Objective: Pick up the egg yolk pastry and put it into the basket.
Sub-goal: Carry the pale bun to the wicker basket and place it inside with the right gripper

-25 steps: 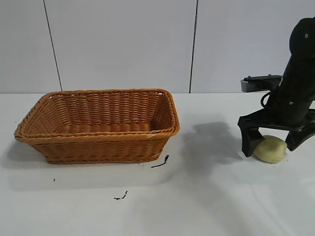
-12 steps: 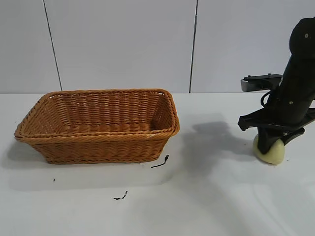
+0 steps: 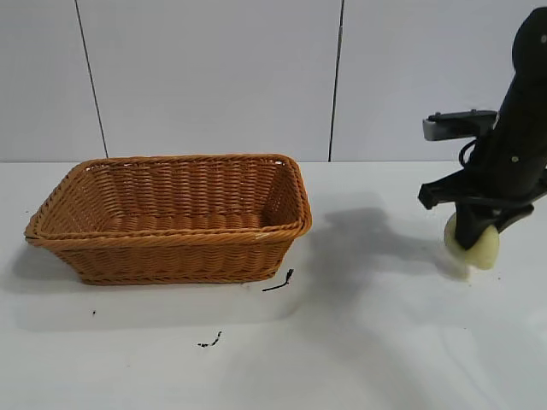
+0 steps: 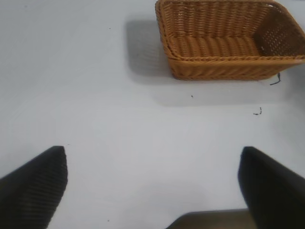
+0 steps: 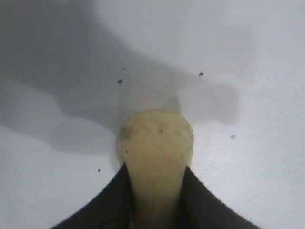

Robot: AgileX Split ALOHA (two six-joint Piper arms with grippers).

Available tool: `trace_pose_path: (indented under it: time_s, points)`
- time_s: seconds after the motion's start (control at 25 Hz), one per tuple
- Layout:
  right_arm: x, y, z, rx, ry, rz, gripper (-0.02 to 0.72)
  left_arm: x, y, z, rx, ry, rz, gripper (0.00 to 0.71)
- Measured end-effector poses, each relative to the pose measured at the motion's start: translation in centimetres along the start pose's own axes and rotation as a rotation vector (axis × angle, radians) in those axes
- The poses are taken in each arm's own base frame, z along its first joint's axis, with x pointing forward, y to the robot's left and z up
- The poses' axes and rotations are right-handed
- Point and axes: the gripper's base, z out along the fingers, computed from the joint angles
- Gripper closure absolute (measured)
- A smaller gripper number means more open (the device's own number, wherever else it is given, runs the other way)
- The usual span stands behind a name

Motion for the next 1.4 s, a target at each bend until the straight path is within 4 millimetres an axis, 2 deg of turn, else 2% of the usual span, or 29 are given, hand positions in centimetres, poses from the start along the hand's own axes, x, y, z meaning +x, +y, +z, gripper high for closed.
trace_pose_path:
  time_s: [0.24,0.32,0.48,0.64,0.92,1.16,1.28,1.4]
  points:
    - [-2.8,0.6,-3.6,-0.012,-0.070,-0.009,0.576,0.0,0.0,0.0,0.000,0.000,0.000,0.015]
    - [-3.5,1.3,-4.1,-0.021,-0.090,-0.023,0.576,0.0,0.0,0.0,0.000,0.000,0.000,0.015]
    - [-5.4,3.6,-3.7,-0.042,-0.095,-0.075,0.576,0.0,0.0,0.0,0.000,0.000,0.000,0.015]
    - [-7.4,7.4,-3.3,-0.073,-0.102,-0.151,0.576,0.0,0.0,0.0,0.000,0.000,0.000,0.015]
    - [-8.9,16.0,-3.3,-0.152,-0.150,-0.294,0.576,0.0,0.0,0.0,0.000,0.000,0.000,0.015]
    - [-7.8,23.3,-2.0,-0.211,-0.157,-0.418,0.576,0.0,0.0,0.0,0.000,0.000,0.000,0.015]
    - [-6.8,26.2,-0.7,-0.233,-0.160,-0.466,0.576,0.0,0.0,0.0,0.000,0.000,0.000,0.015]
    - [-6.1,28.2,1.0,-0.251,-0.160,-0.493,0.576,0.0,0.0,0.0,0.000,0.000,0.000,0.015]
